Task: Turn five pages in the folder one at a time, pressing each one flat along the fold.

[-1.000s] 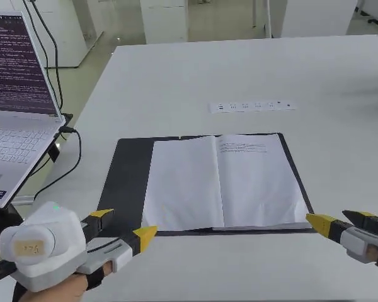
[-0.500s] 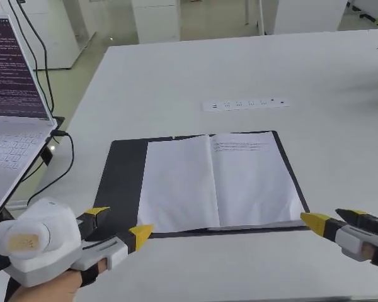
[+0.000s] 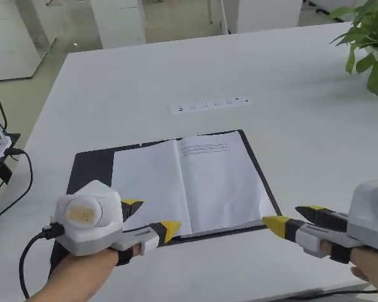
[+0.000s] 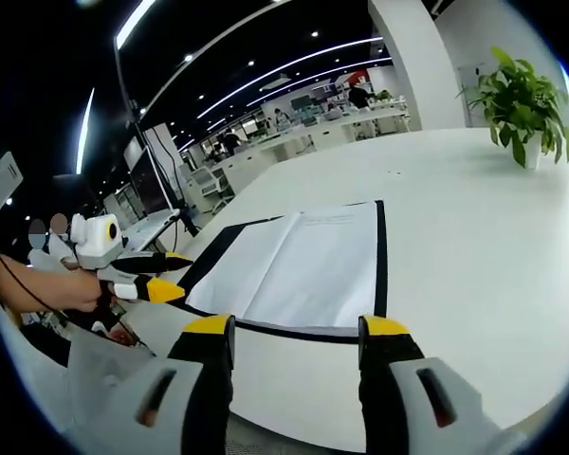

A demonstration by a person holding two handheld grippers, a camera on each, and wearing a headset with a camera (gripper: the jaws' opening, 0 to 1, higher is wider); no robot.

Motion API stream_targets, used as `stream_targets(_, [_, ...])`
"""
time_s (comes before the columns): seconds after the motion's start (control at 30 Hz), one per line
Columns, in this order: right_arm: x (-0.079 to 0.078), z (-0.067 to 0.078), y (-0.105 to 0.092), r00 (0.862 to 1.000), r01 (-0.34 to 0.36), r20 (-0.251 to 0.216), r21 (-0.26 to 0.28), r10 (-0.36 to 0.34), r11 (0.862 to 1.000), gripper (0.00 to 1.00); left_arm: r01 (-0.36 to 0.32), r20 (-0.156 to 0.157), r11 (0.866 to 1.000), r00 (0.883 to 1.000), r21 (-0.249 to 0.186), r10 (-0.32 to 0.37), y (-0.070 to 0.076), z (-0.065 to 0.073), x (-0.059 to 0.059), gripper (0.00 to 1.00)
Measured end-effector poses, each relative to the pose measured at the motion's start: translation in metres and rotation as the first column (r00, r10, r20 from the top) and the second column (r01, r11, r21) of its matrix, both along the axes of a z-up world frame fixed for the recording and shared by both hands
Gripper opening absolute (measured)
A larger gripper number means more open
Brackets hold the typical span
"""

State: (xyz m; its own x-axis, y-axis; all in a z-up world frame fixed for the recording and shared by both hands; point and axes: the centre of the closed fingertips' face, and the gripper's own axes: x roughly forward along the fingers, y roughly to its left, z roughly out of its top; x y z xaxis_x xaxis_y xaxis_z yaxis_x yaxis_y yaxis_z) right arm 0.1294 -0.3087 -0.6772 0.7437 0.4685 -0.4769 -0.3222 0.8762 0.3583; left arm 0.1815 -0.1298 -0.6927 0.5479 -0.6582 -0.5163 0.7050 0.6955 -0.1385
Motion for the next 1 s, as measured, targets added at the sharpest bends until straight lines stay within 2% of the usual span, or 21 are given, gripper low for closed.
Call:
stream_targets(0.3, [0.003,-0.003,-0.001,1.0,0.011,-0.012,0.007,-0.011,1.0,0.51,0.074,-0.008,0.997,0.997,0.004,-0.074,-0.051,-0.016,0.007,0.54])
stream_targets(0.37, [0.003,-0.004,-0.001,1.0,0.011,-0.014,0.008,-0.01,1.0,0.51,0.087,0.001,0.996,0.996,0.01,-0.087,-0.063,-0.02,0.009,0.53])
stream_targets(0.47, [0.004,-0.004,-0.003,1.0,0.016,-0.018,0.012,-0.016,1.0,0.51,0.089,-0.001,0.996,0.996,0.011,-0.089,-0.078,-0.03,0.016,0.52])
stream_targets(0.53, [0.005,-0.005,-0.004,1.0,0.018,-0.021,0.016,-0.018,1.0,0.51,0.1,0.013,0.995,0.995,0.014,-0.1,-0.091,-0.033,0.019,0.52])
stream_targets(0.6, [0.006,-0.004,-0.005,1.0,0.023,-0.016,0.015,-0.023,1.0,0.51,0.102,0.005,0.995,0.995,0.015,-0.102,-0.103,-0.038,0.024,0.51])
stream_targets(0.67, [0.009,-0.004,-0.007,0.999,0.027,-0.018,0.017,-0.026,0.999,0.51,0.109,0.01,0.994,0.994,0.019,-0.11,-0.114,-0.043,0.028,0.5])
stream_targets(0.73, [0.011,-0.005,-0.009,1.0,0.025,-0.016,0.005,-0.025,1.0,0.51,0.116,0.003,0.993,0.993,0.022,-0.116,-0.123,-0.048,0.031,0.5])
stream_targets(0.83, [0.014,-0.008,-0.014,0.999,0.028,-0.024,-0.001,-0.028,1.0,0.51,0.102,0.012,0.994,0.995,0.032,-0.103,-0.132,-0.057,0.038,0.49])
stream_targets(0.93, [0.014,-0.011,-0.015,0.999,0.023,-0.028,-0.008,-0.024,1.0,0.5,0.082,0.02,0.995,0.996,0.052,-0.083,-0.139,-0.069,0.044,0.47])
stream_targets(1.0, [0.013,-0.013,-0.015,0.999,0.021,-0.036,-0.009,-0.021,1.0,0.5,0.063,0.013,0.996,0.998,0.065,-0.064,-0.14,-0.076,0.045,0.46])
